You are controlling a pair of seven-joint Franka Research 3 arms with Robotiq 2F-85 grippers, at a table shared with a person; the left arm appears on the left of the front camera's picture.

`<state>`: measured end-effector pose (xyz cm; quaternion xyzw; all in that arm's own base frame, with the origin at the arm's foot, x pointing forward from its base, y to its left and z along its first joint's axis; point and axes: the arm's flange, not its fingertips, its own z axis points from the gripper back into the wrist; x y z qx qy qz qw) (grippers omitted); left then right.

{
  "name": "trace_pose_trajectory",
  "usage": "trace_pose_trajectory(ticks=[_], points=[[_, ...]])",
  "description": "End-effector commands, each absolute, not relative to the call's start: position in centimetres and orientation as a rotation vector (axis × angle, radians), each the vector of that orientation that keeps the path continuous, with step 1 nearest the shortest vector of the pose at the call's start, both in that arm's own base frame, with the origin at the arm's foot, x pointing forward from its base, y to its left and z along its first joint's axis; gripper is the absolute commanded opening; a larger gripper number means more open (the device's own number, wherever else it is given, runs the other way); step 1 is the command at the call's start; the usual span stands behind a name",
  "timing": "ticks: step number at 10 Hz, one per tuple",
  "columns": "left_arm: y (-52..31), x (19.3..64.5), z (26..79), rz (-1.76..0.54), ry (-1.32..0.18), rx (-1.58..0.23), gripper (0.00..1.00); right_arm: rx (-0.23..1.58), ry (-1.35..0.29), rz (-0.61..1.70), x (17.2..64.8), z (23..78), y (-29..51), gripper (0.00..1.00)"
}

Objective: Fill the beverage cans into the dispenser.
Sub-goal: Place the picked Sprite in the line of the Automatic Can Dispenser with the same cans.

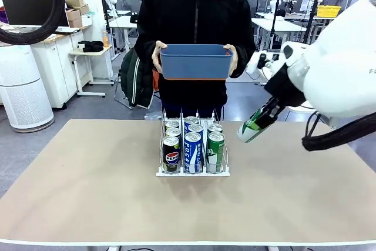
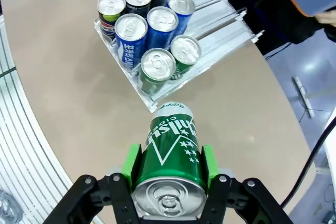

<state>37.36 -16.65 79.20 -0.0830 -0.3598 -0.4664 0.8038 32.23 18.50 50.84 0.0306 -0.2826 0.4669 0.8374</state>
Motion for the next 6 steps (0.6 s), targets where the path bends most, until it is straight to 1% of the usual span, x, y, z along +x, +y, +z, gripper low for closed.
trace_pose_trajectory(ticks=[1, 3, 6], points=[[-16.6, 37.4, 79.2, -0.996, -0.773, -0.192, 1.00, 0.103, -0.612, 0.988, 28.2, 44.7, 18.6, 0.58], [-16.6, 37.4, 79.2, -0.996, -0.773, -0.192, 1.00, 0.141, -0.570, 1.006, 27.9, 43.8, 19.6, 0.58], [-16.6, 37.4, 79.2, -0.996, -0.773, -0.192, 1.00, 0.161, -0.482, 1.059, 27.9, 44.2, 19.7, 0.58]])
